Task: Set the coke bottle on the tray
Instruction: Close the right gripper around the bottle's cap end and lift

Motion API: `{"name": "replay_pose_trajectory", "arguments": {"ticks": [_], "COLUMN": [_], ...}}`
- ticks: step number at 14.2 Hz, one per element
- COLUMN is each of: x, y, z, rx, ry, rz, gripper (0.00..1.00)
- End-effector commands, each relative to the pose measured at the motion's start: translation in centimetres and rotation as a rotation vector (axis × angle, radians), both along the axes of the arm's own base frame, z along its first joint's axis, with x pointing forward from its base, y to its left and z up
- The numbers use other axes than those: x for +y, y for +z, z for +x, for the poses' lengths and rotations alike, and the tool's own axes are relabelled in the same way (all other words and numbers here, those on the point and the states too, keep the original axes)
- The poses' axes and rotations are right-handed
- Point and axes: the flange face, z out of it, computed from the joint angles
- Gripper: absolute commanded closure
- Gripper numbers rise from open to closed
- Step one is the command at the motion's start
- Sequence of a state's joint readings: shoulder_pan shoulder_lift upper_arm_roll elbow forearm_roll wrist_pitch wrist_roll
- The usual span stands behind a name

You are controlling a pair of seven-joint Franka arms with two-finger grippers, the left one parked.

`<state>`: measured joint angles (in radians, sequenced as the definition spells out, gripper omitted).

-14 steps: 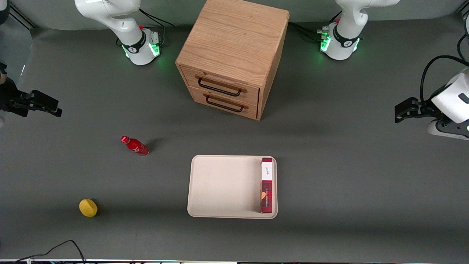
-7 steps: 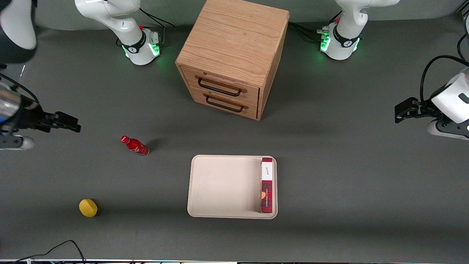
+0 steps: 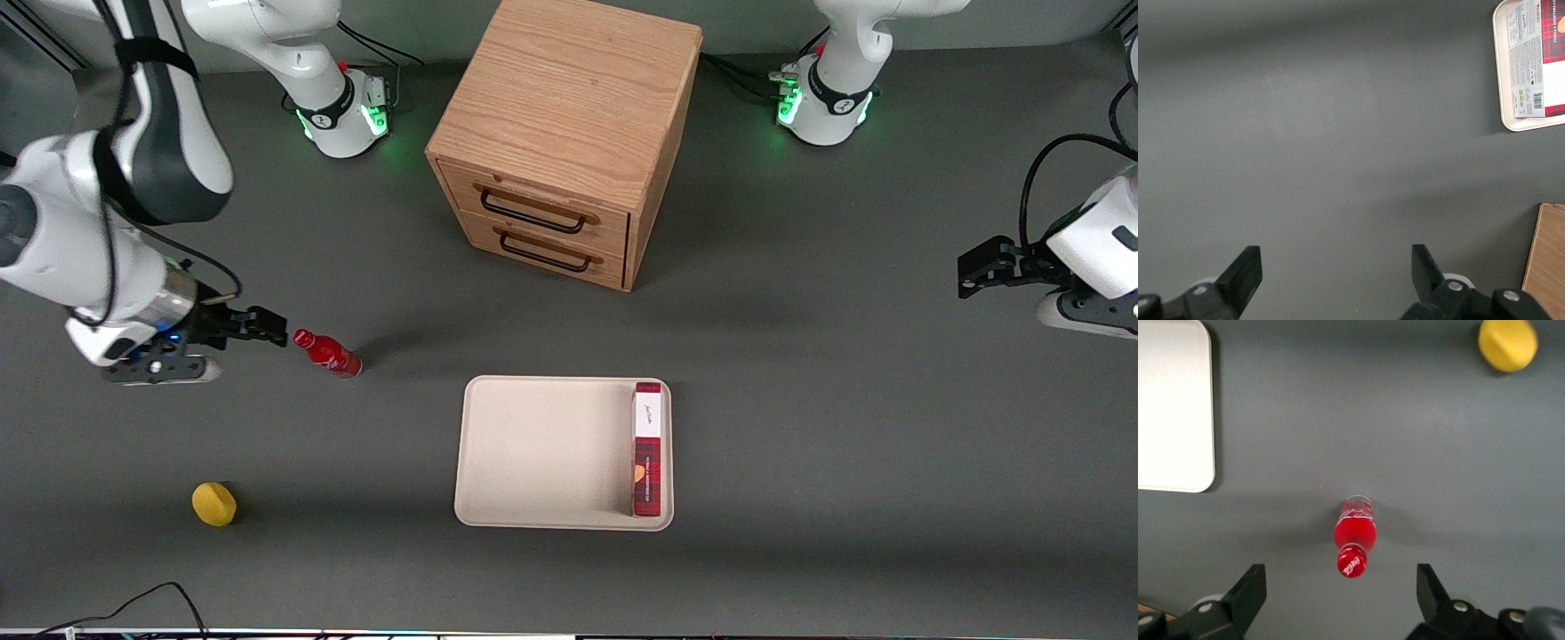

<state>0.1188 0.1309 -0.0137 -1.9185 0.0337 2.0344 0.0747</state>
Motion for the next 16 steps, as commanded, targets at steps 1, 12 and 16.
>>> {"name": "replay_pose_trajectory", "arguments": {"ticks": [1,12,16], "x": [0.7,0.6,0.0], "y": [-2.8,-9.0,-9.1], "z": [-3.1,-5.3,-5.4], "rx": [-0.025,-0.072,-0.069], "ry": [0.021,0.076,0.067], "rz": [0.006,-0.034,-0.035], "gripper": [0.0,0.1,0.41]}}
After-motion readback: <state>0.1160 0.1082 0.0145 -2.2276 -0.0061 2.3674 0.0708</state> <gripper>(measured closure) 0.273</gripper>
